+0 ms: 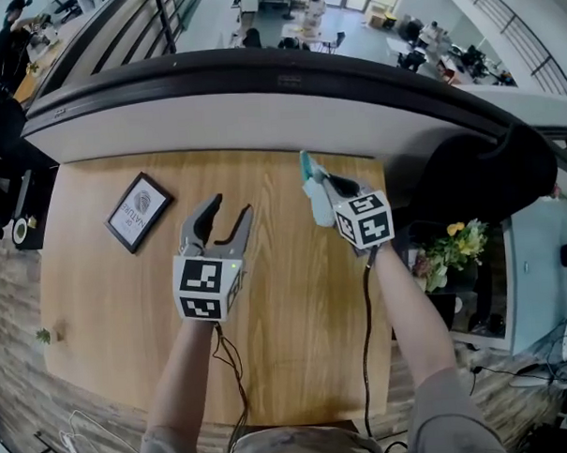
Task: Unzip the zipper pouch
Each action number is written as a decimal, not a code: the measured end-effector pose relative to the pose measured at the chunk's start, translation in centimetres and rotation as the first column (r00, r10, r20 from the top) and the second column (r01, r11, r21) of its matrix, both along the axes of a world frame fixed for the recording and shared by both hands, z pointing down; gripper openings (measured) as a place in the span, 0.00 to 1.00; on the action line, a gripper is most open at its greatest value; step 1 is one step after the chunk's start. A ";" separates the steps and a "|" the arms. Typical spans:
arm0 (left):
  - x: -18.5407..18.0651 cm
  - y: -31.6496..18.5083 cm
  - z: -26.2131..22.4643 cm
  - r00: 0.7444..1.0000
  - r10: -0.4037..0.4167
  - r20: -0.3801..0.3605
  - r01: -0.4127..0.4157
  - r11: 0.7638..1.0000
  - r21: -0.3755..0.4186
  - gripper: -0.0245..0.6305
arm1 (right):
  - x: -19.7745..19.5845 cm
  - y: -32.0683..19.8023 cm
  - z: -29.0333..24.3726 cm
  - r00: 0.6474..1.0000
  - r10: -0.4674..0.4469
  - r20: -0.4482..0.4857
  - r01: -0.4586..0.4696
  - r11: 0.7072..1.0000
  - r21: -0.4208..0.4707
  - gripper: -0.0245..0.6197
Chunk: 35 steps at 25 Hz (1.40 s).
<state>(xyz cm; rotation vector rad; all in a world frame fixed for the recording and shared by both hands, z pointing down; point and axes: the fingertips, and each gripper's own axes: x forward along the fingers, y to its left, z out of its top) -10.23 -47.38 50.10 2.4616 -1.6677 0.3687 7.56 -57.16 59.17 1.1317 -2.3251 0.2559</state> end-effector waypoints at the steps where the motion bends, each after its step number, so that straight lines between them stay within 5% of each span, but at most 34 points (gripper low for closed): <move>1: 0.0 0.4 -1.0 1.000 0.003 0.000 -0.003 1.000 0.011 0.36 | -0.2 0.6 -2.2 1.000 -0.009 0.018 0.008 0.999 0.031 0.06; 11: -0.6 6.1 -12.1 0.999 0.021 0.031 -0.026 0.985 0.168 0.36 | -0.7 9.9 -23.6 0.979 -0.085 0.185 0.026 0.953 0.303 0.06; 19: -0.9 12.9 -20.7 0.997 0.082 0.001 -0.079 0.959 0.271 0.36 | -1.7 20.8 -33.7 0.949 -0.175 0.264 0.042 0.896 0.442 0.06; 27: 0.2 21.2 -21.6 0.984 0.179 -0.021 -0.168 0.951 0.261 0.36 | -1.6 30.2 -32.6 0.967 -0.159 0.197 0.047 0.878 0.476 0.06; 32: 1.2 25.6 -20.1 0.909 0.292 -0.296 -0.233 0.947 0.221 0.37 | -2.1 34.7 -28.5 0.960 -0.175 0.219 0.082 0.923 0.376 0.06; 35: 0.4 26.5 -18.3 0.904 0.258 -0.340 -0.213 0.963 0.163 0.37 | -2.4 36.2 -26.7 0.955 -0.178 0.239 0.093 0.940 0.329 0.06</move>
